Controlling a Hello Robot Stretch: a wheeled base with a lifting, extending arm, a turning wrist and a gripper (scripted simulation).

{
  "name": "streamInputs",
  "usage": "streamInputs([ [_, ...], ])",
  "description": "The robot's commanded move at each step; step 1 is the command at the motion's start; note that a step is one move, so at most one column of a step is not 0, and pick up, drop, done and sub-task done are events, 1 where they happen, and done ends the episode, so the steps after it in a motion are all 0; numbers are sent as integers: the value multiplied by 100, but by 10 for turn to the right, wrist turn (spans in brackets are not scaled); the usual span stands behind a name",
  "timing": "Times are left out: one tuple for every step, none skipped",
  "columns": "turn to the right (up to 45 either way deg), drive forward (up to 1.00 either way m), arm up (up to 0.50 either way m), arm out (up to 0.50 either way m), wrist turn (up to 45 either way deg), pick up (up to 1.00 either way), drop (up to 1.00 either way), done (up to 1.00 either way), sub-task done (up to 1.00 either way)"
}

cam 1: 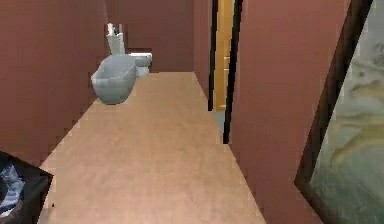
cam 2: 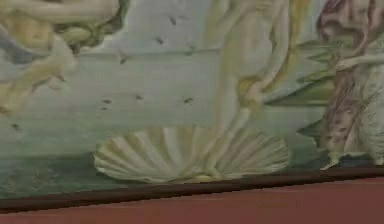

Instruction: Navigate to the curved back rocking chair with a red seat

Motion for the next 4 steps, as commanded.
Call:
streamInputs([
  [0, 100, 0, 0, 0, 0, 0, 0, 0],
  [30, 0, 0, 0, 0, 0, 0, 0, 0],
  [-450, 0, 0, 0, 0, 0, 0, 0, 0],
  [-450, 0, 0, 0, 0, 0, 0, 0, 0],
])
